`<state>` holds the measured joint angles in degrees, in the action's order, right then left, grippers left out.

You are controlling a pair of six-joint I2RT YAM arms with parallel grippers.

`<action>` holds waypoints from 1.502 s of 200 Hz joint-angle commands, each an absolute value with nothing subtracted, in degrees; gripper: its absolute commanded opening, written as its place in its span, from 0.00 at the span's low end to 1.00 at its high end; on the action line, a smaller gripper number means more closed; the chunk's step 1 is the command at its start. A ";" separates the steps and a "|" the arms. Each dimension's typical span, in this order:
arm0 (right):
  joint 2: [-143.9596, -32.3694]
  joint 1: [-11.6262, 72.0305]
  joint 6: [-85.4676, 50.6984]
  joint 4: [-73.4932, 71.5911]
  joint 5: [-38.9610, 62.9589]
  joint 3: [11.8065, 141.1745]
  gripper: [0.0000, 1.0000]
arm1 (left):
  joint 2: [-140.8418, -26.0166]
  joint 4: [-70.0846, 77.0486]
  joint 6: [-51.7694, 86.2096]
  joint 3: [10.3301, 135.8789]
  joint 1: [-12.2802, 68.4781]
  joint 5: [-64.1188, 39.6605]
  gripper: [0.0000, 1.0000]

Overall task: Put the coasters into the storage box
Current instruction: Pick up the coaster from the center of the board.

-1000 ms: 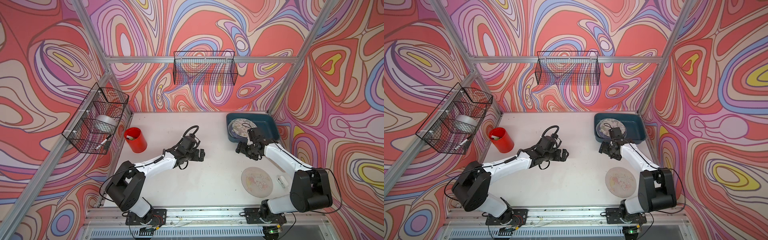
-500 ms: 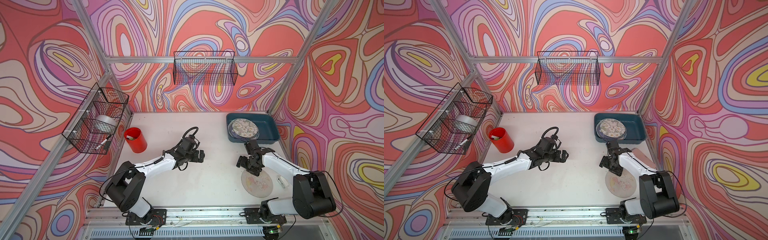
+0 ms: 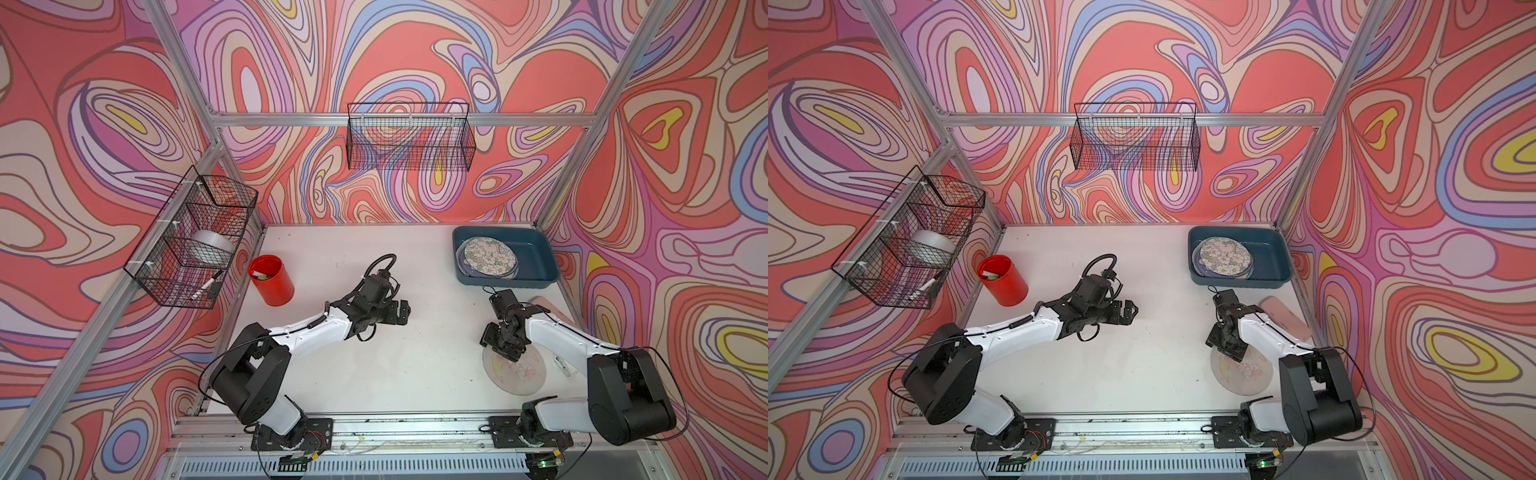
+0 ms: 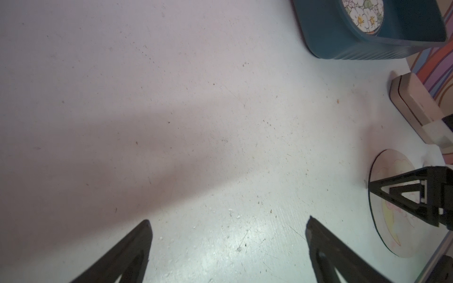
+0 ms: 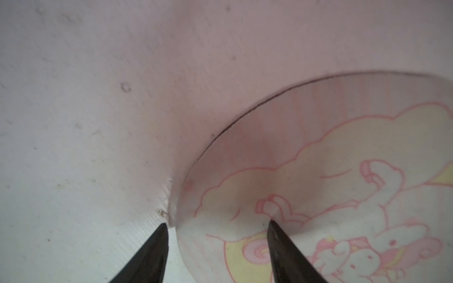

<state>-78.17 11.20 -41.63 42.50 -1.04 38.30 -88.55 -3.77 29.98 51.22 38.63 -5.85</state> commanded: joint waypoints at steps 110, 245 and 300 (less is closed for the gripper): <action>-84.41 13.95 -42.63 40.52 2.52 37.35 0.43 | -88.10 -3.34 27.69 51.06 38.58 -4.91 0.99; -74.12 16.02 -41.39 39.34 -0.45 47.15 0.00 | -88.32 -3.38 27.03 51.93 38.59 -5.36 0.99; -75.36 15.99 -37.21 42.48 -4.35 58.43 0.00 | -87.85 -4.25 26.63 52.12 38.63 -4.14 0.99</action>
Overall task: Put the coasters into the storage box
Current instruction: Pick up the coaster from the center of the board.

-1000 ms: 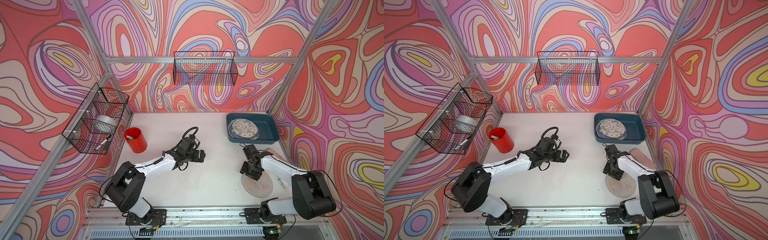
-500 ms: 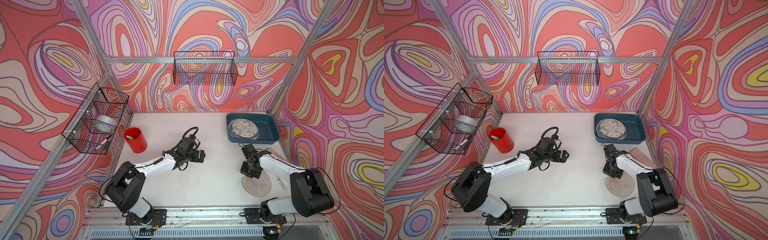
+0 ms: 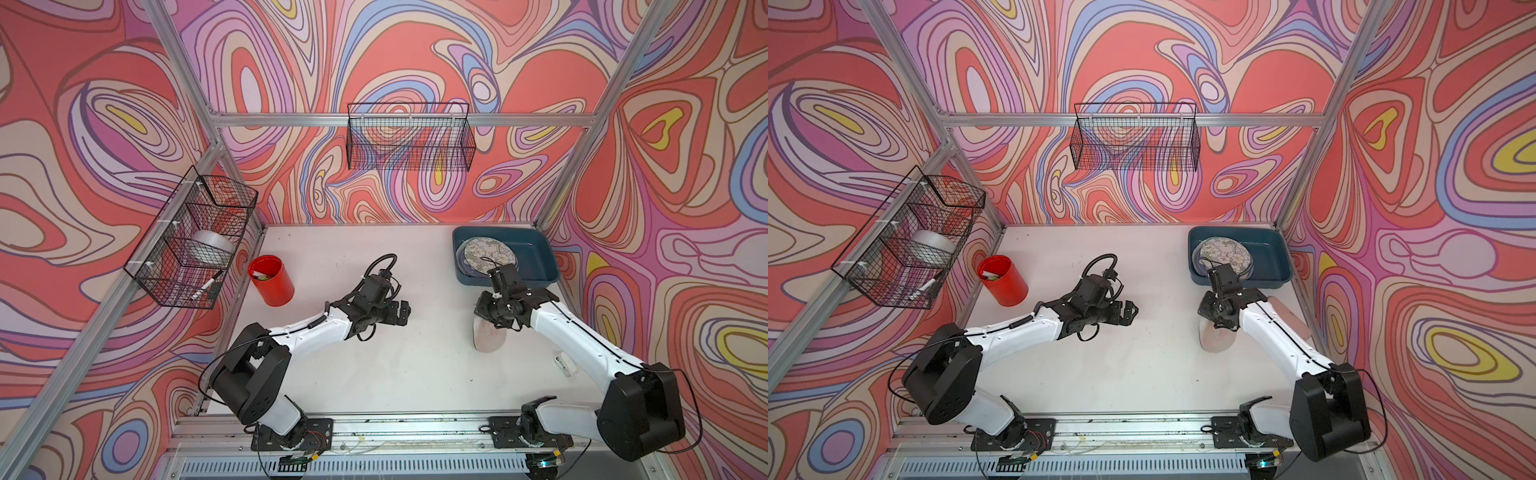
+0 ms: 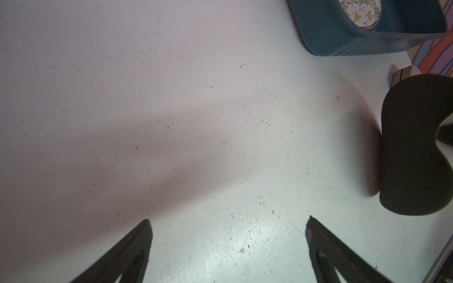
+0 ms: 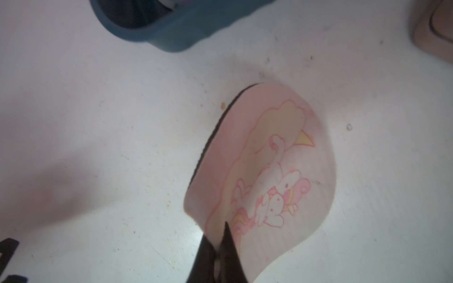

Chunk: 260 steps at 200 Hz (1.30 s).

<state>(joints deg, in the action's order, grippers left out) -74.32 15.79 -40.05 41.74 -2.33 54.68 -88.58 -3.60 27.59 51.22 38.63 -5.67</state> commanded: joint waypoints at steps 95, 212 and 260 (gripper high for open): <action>-82.94 15.17 -27.96 42.08 -10.18 78.00 0.00 | -84.05 -4.94 28.02 50.91 38.25 0.65 0.99; -92.74 -1.66 -21.64 37.65 -4.03 88.90 0.00 | -82.26 -5.60 30.69 51.37 37.62 3.59 1.00; -99.00 -4.83 -19.42 35.90 -7.17 93.06 0.00 | -82.62 -7.07 30.73 52.55 37.11 4.71 1.00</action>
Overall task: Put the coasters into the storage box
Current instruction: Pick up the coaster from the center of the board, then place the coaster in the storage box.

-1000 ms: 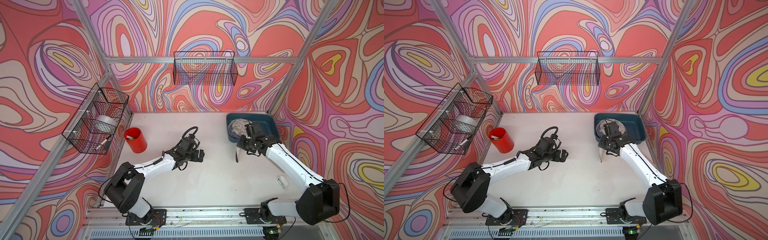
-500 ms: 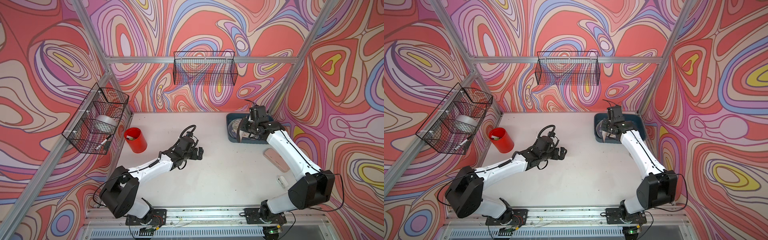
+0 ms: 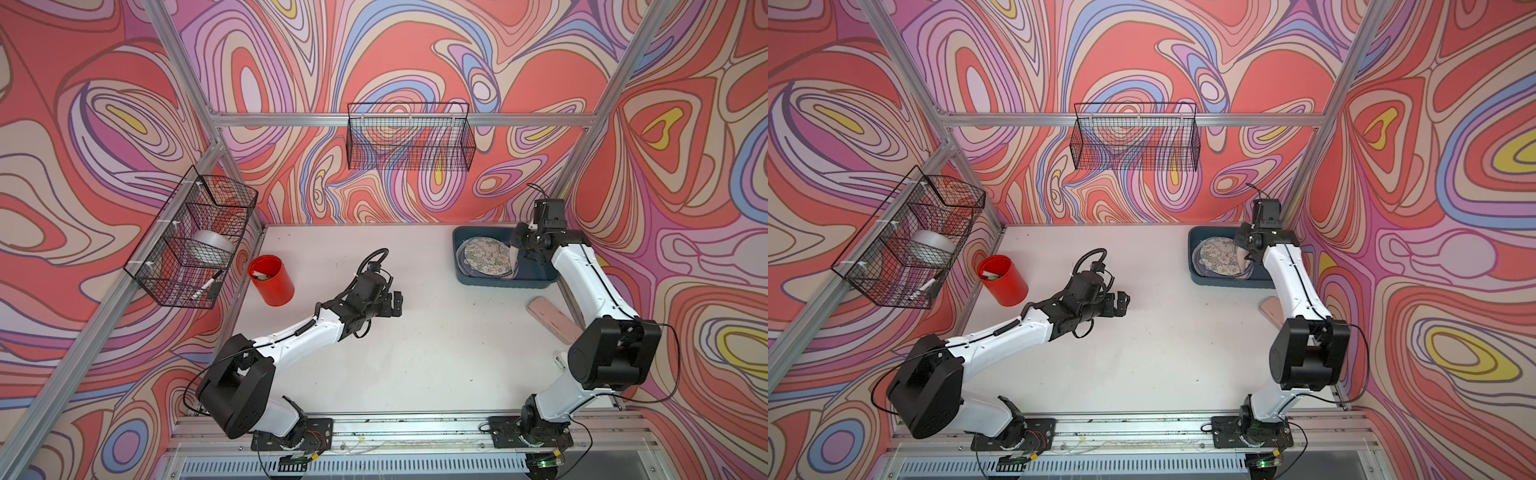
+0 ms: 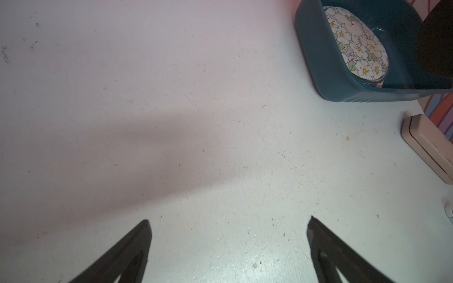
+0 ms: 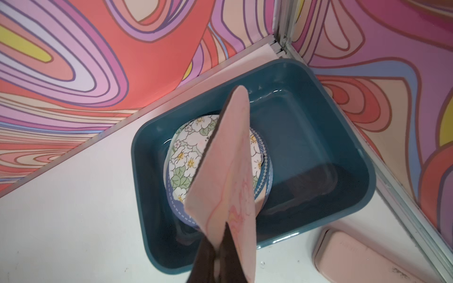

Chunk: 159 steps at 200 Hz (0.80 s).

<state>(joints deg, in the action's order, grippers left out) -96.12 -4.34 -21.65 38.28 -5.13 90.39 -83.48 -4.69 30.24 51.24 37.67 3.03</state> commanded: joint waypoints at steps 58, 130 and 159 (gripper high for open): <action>-112.74 -4.91 -19.53 33.43 -4.92 99.87 0.00 | -80.70 -9.95 30.02 52.78 36.66 7.50 1.00; -122.75 -3.58 -23.47 26.86 12.62 101.07 0.00 | -76.83 -12.92 29.79 51.28 35.79 10.98 1.00; -125.34 -2.28 -23.81 25.80 16.11 102.16 0.00 | -76.89 -12.85 29.75 51.15 35.51 11.07 1.00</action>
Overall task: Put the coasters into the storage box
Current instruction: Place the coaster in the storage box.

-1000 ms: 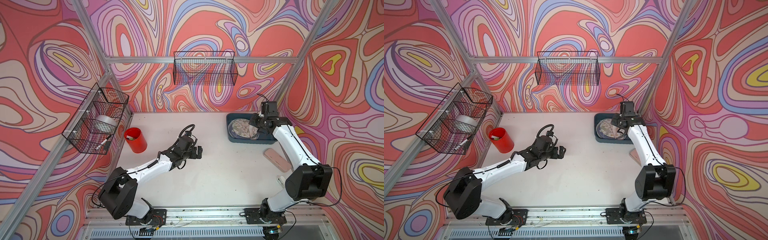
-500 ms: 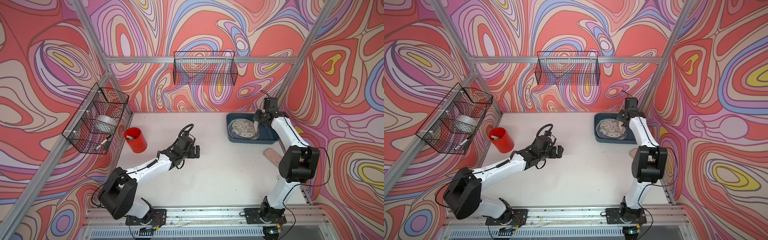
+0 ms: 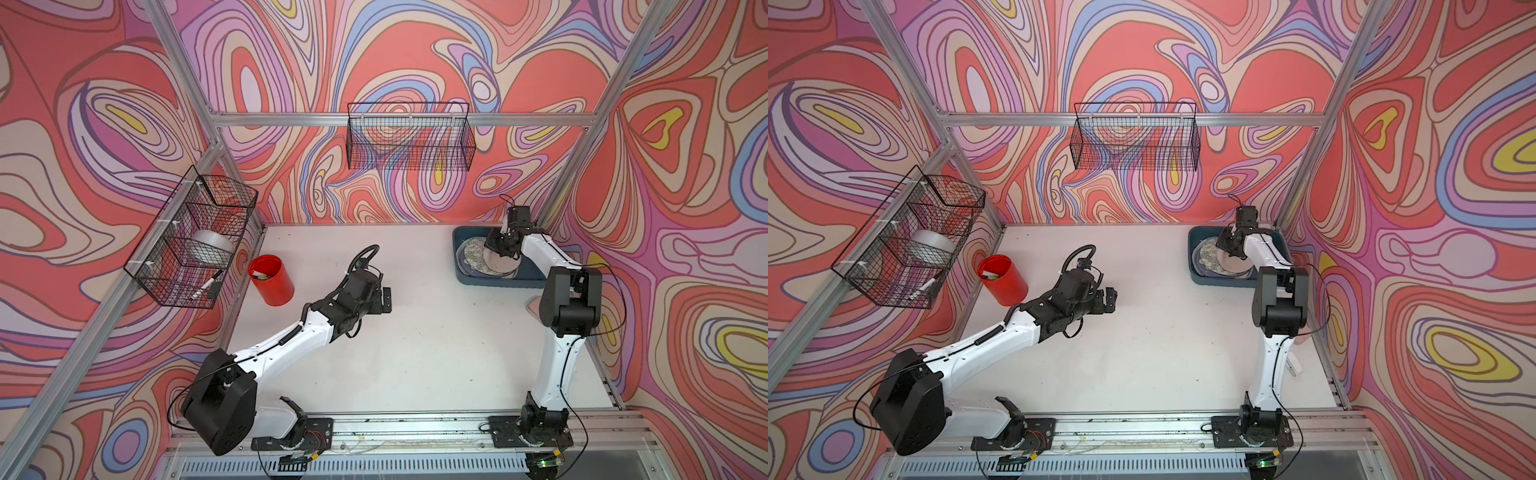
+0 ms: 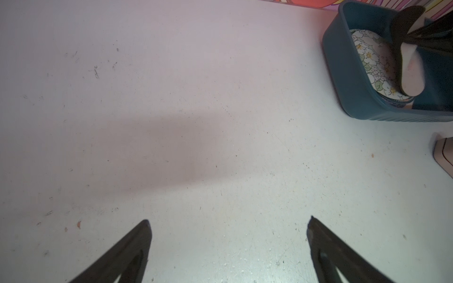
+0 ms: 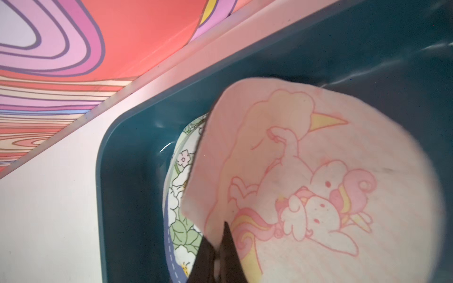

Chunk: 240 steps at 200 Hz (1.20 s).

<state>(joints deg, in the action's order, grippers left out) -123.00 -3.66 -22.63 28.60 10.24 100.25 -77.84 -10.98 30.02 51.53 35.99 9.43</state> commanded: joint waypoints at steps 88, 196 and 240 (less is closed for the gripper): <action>-122.36 -2.00 -22.71 25.44 10.60 98.58 0.67 | -75.43 -20.11 29.44 50.94 32.72 17.85 1.00; -101.85 0.88 -12.71 19.29 4.54 76.41 0.98 | -71.67 -20.19 28.76 47.35 26.42 24.29 1.00; -91.89 5.01 -8.11 6.49 0.66 58.76 0.98 | -70.48 -19.86 27.62 46.33 26.10 26.44 1.00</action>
<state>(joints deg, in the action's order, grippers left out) -95.77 3.88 -11.60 15.92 3.60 66.70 -71.83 -18.68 28.71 47.37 26.52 23.24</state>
